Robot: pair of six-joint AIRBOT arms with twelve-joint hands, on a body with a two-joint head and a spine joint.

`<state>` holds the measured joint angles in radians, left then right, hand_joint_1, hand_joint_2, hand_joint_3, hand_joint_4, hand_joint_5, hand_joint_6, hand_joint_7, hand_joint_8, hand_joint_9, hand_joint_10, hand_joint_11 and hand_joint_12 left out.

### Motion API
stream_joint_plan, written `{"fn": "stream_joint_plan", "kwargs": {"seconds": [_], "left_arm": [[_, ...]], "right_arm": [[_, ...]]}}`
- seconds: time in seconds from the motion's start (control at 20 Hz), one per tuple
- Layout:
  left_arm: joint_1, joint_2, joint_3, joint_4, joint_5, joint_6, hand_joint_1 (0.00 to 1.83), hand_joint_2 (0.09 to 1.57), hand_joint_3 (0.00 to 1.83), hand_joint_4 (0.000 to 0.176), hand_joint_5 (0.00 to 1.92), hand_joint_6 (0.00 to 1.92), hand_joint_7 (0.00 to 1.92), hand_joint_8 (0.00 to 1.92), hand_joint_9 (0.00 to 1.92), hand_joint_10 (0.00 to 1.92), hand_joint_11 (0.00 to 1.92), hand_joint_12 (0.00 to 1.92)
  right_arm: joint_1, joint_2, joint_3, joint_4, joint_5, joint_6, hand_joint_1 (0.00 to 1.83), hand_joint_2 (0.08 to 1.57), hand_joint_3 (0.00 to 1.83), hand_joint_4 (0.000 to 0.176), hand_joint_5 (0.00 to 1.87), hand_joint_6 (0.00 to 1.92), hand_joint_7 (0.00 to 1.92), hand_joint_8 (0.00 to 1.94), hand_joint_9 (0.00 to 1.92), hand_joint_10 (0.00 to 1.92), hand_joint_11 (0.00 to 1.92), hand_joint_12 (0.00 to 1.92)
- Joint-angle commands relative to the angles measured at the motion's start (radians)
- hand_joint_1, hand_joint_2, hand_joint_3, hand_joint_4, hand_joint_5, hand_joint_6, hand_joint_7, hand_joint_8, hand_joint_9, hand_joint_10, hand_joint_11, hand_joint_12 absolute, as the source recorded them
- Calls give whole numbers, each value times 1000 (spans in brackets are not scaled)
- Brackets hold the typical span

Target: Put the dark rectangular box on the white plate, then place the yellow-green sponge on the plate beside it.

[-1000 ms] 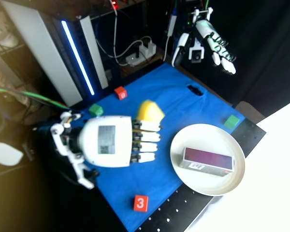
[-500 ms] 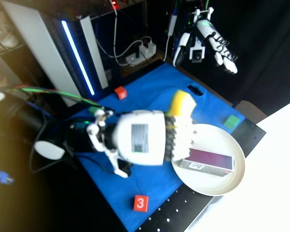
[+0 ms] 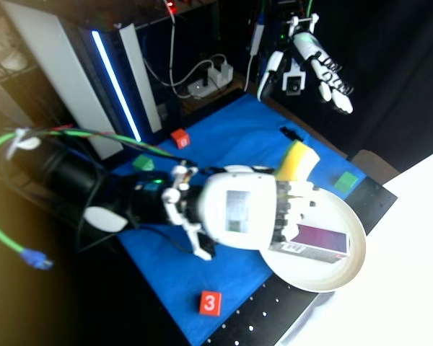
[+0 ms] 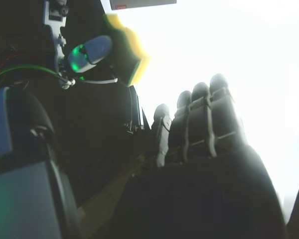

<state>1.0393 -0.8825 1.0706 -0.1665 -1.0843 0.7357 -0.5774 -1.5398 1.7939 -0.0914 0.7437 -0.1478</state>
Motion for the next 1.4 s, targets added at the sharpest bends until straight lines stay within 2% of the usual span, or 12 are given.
{"fn": "stream_joint_plan", "kwargs": {"seconds": [0.0,0.15,0.2,0.25,0.3,0.7,0.8,0.85,0.9,1.0,1.25,1.35], "left_arm": [[-15,-2,5,-8,-119,-9,855,864,7,98,6,2,0,0,0,0,36,22],[-32,-14,17,7,-105,-17,869,865,6,91,4,1,0,0,0,0,57,34],[-38,-18,22,14,-100,-21,867,870,7,91,18,6,0,0,0,0,50,35],[-42,-23,26,18,-97,-24,867,870,7,91,18,6,0,0,0,0,50,35],[-46,-26,28,20,-95,-26,891,862,2,105,33,9,0,0,0,0,42,36],[-50,-32,29,25,-96,-35,887,873,6,108,28,1,0,0,0,0,30,56],[-50,-36,30,25,-96,-36,899,872,4,100,36,3,0,0,0,0,10,56],[-50,-37,31,25,-95,-37,899,872,4,100,36,3,0,0,0,0,10,56],[-50,-37,31,25,-95,-38,893,871,0,92,44,1,11,0,0,0,2,122],[-50,-37,31,25,-96,-39,914,871,0,102,46,1,15,1,0,0,0,133],[-49,-37,30,25,-96,-42,897,877,2,103,35,0,0,0,0,0,0,179],[-49,-37,29,25,-98,-44,881,879,1,103,36,0,0,0,0,0,0,243]], "right_arm": [[21,-10,10,23,85,10,1155,1120,0,0,952,1074,1120,1205,1293,1354,1252,1625],[26,-39,37,19,31,10,1159,1113,0,0,966,1054,1141,1233,1315,1338,1257,1629],[26,-48,48,19,16,10,1242,1060,0,0,788,1363,1076,1233,1263,1315,1218,1606],[26,-58,63,19,0,10,1242,1060,0,0,788,1363,1076,1233,1263,1315,1218,1606],[26,-70,82,19,-17,10,1151,1131,5,0,914,1127,1004,1246,1245,1312,1210,1574],[27,-73,105,9,-43,11,1128,1144,1,0,903,1104,830,1119,946,1283,920,1516],[27,-72,103,-3,-42,11,1104,993,0,0,739,422,607,925,640,1174,600,1452],[27,-72,100,-11,-42,11,1104,993,0,0,739,422,607,925,640,1174,600,1452],[27,-72,97,-18,-42,11,991,961,0,29,584,67,487,350,471,691,328,1253],[27,-72,93,-27,-42,11,948,924,2,56,483,2,489,39,475,254,189,1110],[27,-72,82,-38,-39,11,898,891,0,99,397,0,442,0,473,31,74,1111],[27,-69,75,-40,-37,11,906,901,4,83,387,0,441,1,485,23,79,1088]]}}
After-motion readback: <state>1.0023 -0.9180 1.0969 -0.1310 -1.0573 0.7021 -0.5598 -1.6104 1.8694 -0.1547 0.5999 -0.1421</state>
